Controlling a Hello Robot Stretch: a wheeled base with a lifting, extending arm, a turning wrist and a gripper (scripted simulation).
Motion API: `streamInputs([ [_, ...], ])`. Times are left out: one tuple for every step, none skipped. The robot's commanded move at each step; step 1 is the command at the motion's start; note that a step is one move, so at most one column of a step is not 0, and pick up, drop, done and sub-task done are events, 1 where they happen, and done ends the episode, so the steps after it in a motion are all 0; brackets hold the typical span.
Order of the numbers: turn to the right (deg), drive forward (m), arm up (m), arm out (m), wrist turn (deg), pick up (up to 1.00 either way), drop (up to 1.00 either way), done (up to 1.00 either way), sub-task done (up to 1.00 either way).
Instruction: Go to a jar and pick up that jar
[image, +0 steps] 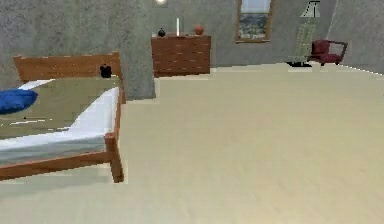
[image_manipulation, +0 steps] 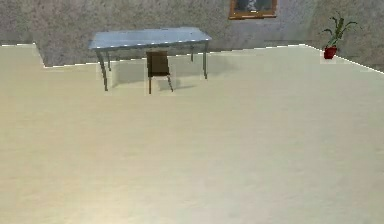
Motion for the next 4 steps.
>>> streamInputs([
  [0.0, 1.00, 0.00, 0.00, 0.0, 0.00, 0.00, 0.00, 0.00],
  [0.0, 1.00, 0.00, 0.00, 0.0, 0.00, 0.00, 0.00, 0.00],
  [0.0, 1.00, 0.00, 0.00, 0.0, 0.00, 0.00, 0.00, 0.00],
  [0.0, 0.50, 0.00, 0.00, 0.0, 0.00, 0.00, 0.00, 0.00],
])
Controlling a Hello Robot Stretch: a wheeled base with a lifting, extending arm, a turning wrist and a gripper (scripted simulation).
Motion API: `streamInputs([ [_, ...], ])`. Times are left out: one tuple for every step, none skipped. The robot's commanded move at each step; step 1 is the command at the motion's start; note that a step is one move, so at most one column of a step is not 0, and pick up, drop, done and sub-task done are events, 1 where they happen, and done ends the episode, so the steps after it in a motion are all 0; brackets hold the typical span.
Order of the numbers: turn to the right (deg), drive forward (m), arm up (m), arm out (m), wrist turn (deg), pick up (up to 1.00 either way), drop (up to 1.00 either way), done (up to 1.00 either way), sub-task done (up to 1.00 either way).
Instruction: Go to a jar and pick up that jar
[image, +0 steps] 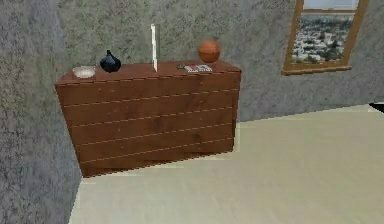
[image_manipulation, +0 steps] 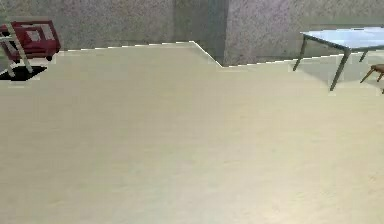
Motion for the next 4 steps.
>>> streamInputs([
  [-15.0, 0.00, 0.00, 0.00, 0.0, 0.00, 0.00, 0.00, 0.00],
  [0.0, 1.00, 0.00, 0.00, 0.0, 0.00, 0.00, 0.00, 0.00],
  [-3.0, 0.00, 0.00, 0.00, 0.0, 0.00, 0.00, 0.00, 0.00],
  [0.0, 0.20, 0.00, 0.00, 0.0, 0.00, 0.00, 0.00, 0.00],
])
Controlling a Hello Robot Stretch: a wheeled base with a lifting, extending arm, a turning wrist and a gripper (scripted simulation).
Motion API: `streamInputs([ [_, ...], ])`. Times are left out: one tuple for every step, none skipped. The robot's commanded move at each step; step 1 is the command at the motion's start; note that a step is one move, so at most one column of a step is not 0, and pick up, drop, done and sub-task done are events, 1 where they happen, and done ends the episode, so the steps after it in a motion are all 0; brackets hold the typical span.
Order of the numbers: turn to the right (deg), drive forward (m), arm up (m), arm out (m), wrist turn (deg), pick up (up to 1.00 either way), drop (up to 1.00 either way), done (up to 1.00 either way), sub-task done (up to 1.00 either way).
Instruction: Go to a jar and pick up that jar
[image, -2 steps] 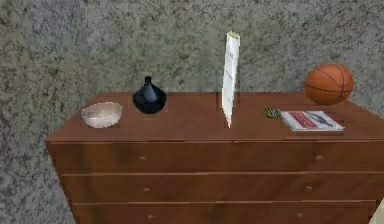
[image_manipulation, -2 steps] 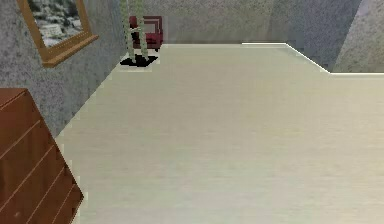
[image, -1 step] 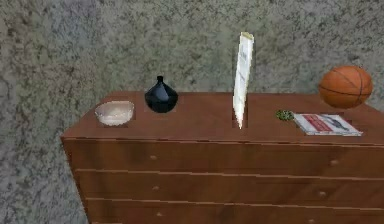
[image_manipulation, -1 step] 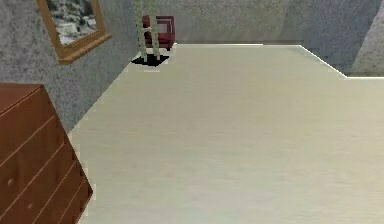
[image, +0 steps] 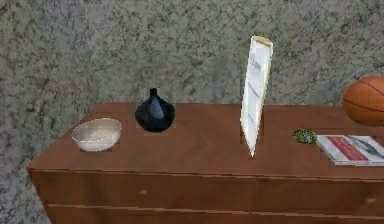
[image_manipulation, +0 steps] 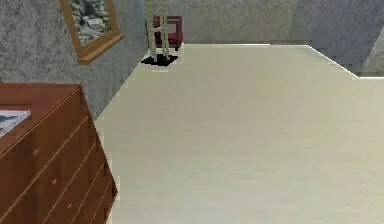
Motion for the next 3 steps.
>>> streamInputs([
  [-45.0, 0.00, 0.00, 0.00, 0.0, 0.00, 0.00, 0.00, 0.00],
  [-45.0, 0.00, 0.00, 0.00, 0.0, 0.00, 0.00, 0.00, 0.00],
  [-9.0, 0.00, 0.00, 0.00, 0.0, 0.00, 0.00, 0.00, 0.00],
])
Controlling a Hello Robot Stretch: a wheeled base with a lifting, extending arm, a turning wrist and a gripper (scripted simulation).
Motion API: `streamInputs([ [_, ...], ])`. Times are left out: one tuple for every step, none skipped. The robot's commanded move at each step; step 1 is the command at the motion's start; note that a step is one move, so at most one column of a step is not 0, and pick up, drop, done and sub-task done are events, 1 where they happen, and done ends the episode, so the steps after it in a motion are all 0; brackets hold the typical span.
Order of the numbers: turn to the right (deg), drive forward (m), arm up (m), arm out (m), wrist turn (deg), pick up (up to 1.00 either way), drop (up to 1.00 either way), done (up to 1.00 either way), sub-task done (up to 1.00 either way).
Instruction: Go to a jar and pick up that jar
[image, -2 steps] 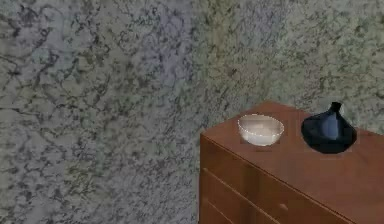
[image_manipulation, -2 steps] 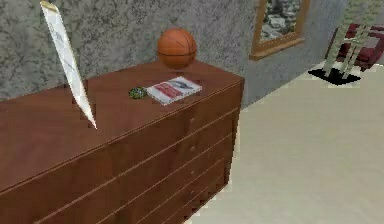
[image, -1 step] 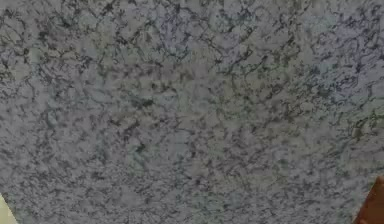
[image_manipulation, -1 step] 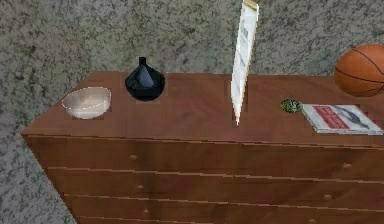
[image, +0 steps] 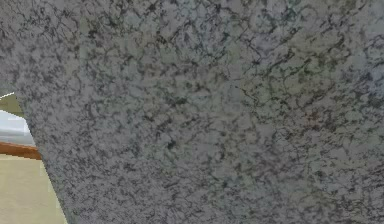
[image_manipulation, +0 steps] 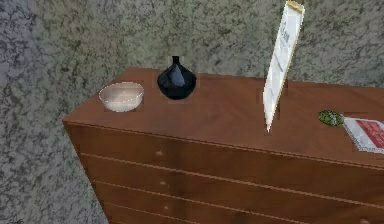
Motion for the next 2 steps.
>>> streamInputs([
  [0.0, 0.00, 0.50, 0.00, 0.0, 0.00, 0.00, 0.00, 0.00],
  [0.0, 0.00, 0.38, 0.00, 0.0, 0.00, 0.00, 0.00, 0.00],
])
